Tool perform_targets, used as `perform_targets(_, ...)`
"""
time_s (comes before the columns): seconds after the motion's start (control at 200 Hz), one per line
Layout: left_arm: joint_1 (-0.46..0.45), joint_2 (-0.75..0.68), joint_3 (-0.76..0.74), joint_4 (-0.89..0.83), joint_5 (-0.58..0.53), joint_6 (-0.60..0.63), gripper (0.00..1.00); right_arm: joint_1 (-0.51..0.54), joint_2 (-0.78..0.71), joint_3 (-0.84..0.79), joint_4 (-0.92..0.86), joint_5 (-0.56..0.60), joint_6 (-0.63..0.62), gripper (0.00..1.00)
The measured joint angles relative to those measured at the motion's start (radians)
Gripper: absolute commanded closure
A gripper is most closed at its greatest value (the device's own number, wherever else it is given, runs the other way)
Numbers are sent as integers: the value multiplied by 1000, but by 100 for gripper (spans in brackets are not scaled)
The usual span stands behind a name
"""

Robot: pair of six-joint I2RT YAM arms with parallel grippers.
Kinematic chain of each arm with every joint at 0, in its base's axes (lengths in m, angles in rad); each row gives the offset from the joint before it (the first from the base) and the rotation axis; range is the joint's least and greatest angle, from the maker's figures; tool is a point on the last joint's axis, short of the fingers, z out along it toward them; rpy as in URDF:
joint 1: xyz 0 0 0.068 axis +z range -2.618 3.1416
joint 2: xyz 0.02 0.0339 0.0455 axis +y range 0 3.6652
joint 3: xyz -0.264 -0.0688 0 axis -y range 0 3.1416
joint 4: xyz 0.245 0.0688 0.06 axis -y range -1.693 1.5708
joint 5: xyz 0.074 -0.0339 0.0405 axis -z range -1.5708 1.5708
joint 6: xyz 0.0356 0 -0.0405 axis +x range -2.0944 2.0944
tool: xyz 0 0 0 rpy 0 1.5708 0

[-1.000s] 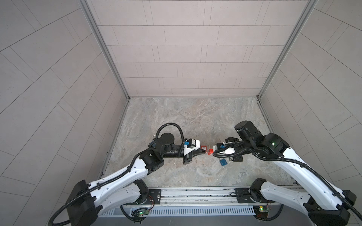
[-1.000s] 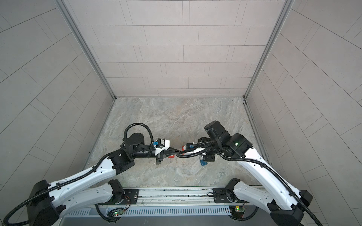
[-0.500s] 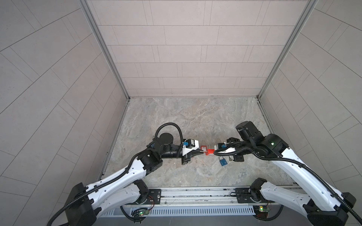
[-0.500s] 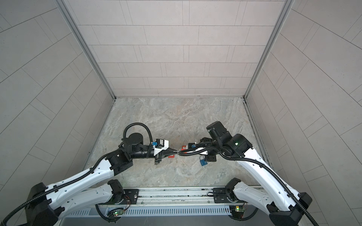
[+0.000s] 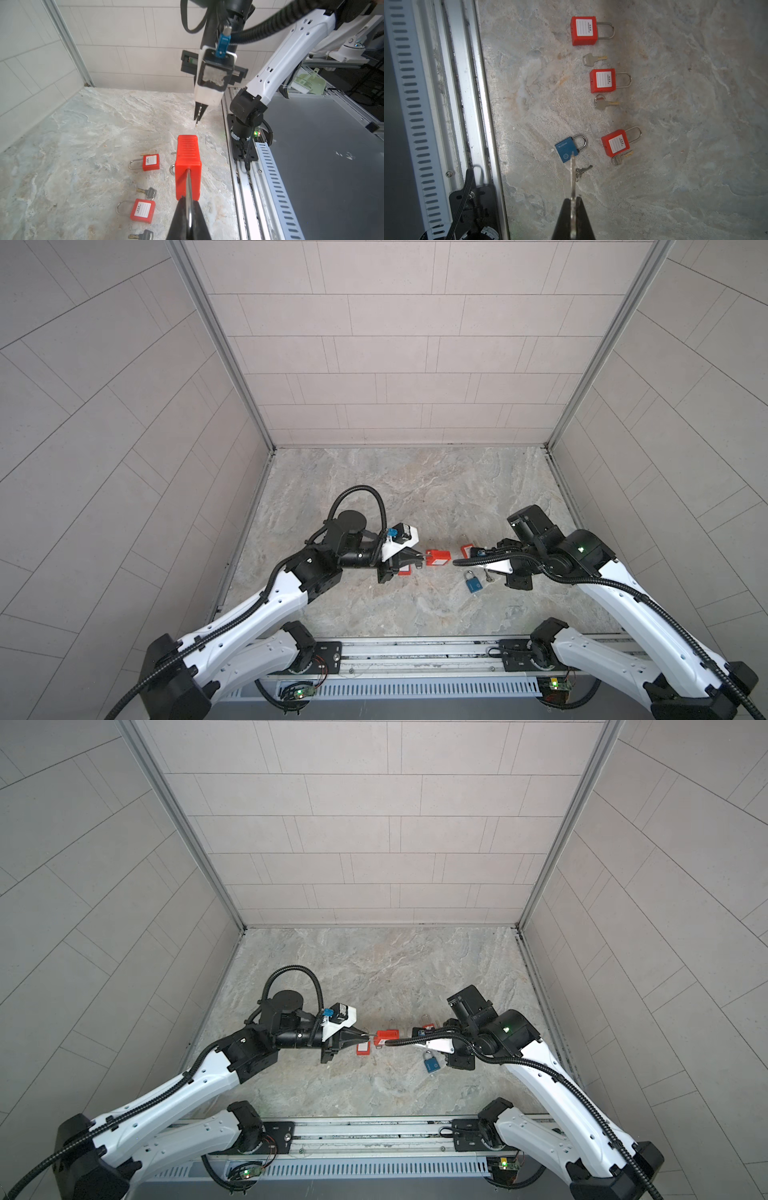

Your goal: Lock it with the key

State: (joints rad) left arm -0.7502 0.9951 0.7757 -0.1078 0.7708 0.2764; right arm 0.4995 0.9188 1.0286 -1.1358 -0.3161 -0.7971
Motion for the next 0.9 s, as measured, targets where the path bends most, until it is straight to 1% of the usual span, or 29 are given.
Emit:
perform_targets(0.11, 0, 80, 86, -120, 15, 26, 100, -3, -31, -4, 52, 24, 78, 100)
perform_targets(0.275, 0, 225, 195, -286, 25, 47, 100, -3, -38, 2, 131, 64, 258, 100)
perform_targets(0.425, 0, 386, 284, -398, 48, 45, 100, -3, -4, 32, 190, 112, 449, 100)
perform_targets(0.645, -14, 631, 421, -556, 87, 76, 100, -3, 5, 50, 236, 177, 676, 100)
perform_targets(0.736, -27, 713, 472, -624, 100, 109, 100, -3, -1, 30, 249, 200, 755, 100)
perform_targets(0.901, -46, 866, 619, -777, 100, 184, 100, -3, -44, -58, 264, 223, 878, 100)
